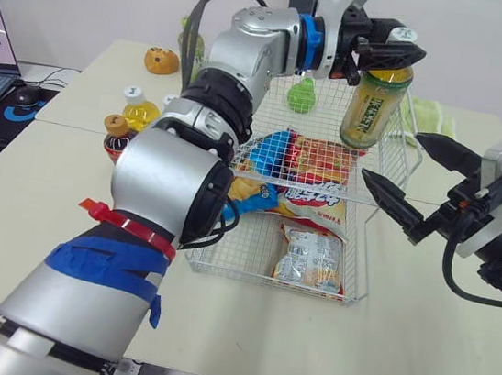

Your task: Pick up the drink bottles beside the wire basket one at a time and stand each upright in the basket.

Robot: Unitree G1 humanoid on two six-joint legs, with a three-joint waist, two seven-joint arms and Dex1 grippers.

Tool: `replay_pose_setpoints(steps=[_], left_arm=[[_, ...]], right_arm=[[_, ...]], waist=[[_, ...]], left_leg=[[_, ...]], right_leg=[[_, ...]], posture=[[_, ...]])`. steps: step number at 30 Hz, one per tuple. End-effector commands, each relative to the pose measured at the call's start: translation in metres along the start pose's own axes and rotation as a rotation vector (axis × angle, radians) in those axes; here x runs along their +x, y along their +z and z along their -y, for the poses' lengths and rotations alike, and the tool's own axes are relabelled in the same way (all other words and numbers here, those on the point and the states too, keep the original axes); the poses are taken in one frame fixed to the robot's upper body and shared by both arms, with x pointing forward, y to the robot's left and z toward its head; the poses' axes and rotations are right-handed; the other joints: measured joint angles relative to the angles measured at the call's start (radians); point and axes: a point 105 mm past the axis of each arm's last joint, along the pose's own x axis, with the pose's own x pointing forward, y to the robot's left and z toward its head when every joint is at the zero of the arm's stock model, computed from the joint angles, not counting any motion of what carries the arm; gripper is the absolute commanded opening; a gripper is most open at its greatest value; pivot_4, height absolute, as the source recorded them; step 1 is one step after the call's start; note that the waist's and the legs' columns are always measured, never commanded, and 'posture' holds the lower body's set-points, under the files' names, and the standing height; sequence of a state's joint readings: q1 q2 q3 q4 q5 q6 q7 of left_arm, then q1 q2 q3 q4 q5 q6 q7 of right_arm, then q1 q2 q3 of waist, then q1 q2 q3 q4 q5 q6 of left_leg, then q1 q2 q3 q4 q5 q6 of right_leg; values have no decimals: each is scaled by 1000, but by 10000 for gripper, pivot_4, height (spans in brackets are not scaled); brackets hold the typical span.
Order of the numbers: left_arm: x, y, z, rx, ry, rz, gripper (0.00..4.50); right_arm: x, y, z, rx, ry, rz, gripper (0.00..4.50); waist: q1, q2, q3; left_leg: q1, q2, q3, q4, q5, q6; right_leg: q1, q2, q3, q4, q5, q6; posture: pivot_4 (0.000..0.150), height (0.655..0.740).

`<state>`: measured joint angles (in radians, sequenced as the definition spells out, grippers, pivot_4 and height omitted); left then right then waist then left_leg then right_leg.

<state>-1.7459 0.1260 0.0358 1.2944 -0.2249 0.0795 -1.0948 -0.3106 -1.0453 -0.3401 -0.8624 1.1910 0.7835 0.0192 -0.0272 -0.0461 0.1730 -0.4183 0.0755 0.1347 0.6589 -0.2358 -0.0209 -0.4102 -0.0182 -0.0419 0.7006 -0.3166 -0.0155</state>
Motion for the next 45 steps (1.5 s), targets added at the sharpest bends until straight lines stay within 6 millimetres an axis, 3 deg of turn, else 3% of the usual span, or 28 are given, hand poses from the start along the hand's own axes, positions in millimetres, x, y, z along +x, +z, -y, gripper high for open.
replay_pose_setpoints(steps=[1, 3, 7, 13, 16, 18, 21, 25, 29, 33, 37, 41, 45], left_arm=[[-1, 31, 1, 76, -13, 45, 35382], [-5, 42, -1, 72, -11, 84, 42398], [-43, 65, -12, 60, -13, 148, 43742], [-125, 85, -29, 126, 81, 174, 43742], [-171, 87, -35, 148, 219, 169, 43742], [-216, 83, -34, 199, 373, 140, 43742], [-276, 72, -17, 246, 579, 69, 43742], [-348, 47, 22, 224, 838, -18, 43742], [-394, 18, 70, 176, 1038, -81, 43742], [-420, -21, 130, 74, 1189, -149, 43742], [-426, -59, 190, -44, 1334, -208, 43742], [-424, -66, 198, -65, 1365, -199, 43742], [-416, -65, 179, -54, 1322, -184, 43742]], right_arm=[[1, 11, 3, -32, -8, 43, 45000], [3, 11, 3, -28, 2, 45, 45000], [10, 16, -2, -15, 72, 83, 45000], [21, 22, -21, -4, 273, 124, 45000], [30, 24, -24, 8, 363, 156, 45000], [39, 26, -29, 23, 435, 183, 45000], [50, 29, -33, 31, 516, 218, 45000], [65, 32, -36, 44, 611, 259, 45000], [76, 29, -37, 35, 682, 270, 45000], [83, 30, -41, 38, 743, 287, 45000], [87, 30, -45, 53, 784, 300, 45000], [89, 29, -46, 52, 794, 300, 45000], [87, 30, -45, 43, 784, 298, 45000]], waist=[[0, 0, 0], [0, 0, 0], [-9, 1, 0], [-19, 3, 0], [-16, 3, 0], [-21, 3, 0], [-32, 3, 0], [-23, 3, 0], [-17, 0, -2], [-3, -1, -3], [-1, -7, -7], [5, -10, -9], [-1, -8, -10]], left_leg=[[0, 0, 0, 1, 0, 0], [0, 0, 0, 1, 0, 0], [1, 0, 1, 1, 0, 0], [3, 1, 0, 2, 0, 0], [3, 1, 1, 4, 0, 0], [3, 1, 1, 6, 0, 0], [4, 2, 0, 5, 0, 0], [4, 3, 0, 6, 0, -1], [4, 2, 0, 6, 0, 0], [4, 2, -2, 7, 0, 0], [8, 1, -2, 6, 0, 0], [10, 1, -6, 5, -2, 4], [16, 1, -6, 5, -2, 5]], right_leg=[[0, 0, 0, 1, 0, 0], [0, 0, 0, 1, 0, 0], [0, 0, 2, 4, 0, 0], [-2, 1, 3, 8, 0, 0], [-2, 1, 4, 10, 0, 0], [-2, 0, 4, 12, 0, 0], [-2, 1, 5, 14, 0, -1], [-2, 1, 6, 14, 0, -1], [-2, 0, 5, 14, 0, -1], [1, 0, 4, 13, 0, -1], [5, -2, 3, 13, 0, -1], [7, -1, 0, 14, 1, -2], [12, -1, 1, 14, 3, -5]], posture=[[1500, 7400], [1500, 7400], [1500, 7400], [1500, 7400], [1500, 7400], [1500, 7400], [1500, 7400], [1500, 7400], [1500, 7400], [1500, 7400], [1500, 7400], [1500, 7400], [1500, 7400]])
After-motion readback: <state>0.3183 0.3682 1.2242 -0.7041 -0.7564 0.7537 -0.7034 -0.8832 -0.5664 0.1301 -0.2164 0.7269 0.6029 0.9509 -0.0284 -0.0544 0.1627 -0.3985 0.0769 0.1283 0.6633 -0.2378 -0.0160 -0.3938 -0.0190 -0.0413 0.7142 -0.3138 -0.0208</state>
